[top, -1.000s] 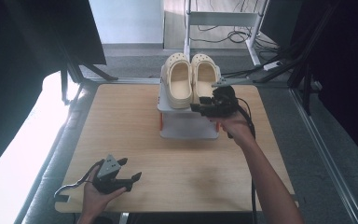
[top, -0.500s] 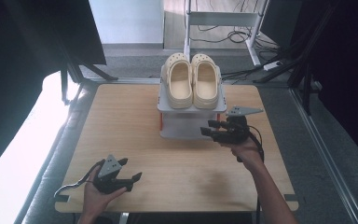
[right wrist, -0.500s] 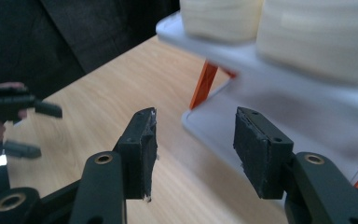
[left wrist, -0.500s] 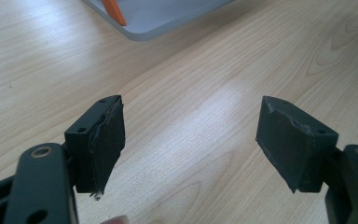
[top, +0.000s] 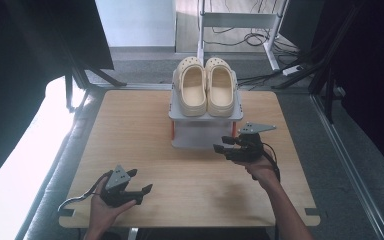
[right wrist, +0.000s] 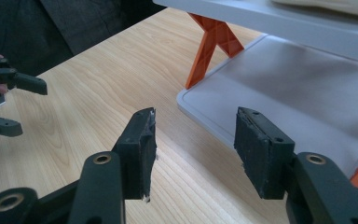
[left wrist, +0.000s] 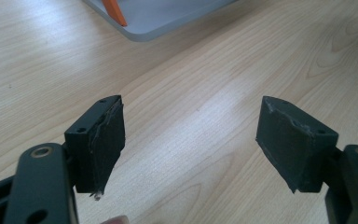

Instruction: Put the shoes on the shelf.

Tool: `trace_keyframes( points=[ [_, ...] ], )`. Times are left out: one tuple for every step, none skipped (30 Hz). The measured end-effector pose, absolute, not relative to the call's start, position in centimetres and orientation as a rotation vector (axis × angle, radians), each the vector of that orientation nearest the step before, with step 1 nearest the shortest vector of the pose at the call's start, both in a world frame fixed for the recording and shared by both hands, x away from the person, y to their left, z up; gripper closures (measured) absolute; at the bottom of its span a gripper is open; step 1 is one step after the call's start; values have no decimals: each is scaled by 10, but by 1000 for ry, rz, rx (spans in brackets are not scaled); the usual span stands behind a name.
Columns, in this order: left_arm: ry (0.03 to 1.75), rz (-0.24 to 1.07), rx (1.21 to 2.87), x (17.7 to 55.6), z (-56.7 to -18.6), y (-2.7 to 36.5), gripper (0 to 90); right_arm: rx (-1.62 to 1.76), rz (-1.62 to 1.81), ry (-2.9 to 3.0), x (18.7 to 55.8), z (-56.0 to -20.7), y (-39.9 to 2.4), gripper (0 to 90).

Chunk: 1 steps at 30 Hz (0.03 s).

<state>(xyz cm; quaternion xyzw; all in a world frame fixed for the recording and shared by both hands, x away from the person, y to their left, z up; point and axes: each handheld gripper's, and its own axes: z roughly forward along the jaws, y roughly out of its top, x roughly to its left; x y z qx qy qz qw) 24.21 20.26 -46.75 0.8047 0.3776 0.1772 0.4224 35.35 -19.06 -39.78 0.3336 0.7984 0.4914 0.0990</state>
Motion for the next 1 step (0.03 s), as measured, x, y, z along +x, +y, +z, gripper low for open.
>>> trace_keyframes(
  points=[
    [946, 444, 2015, 242, -468, 203, 243, 984, 1457, 2362, 353, -397, -190, 449]
  ],
)
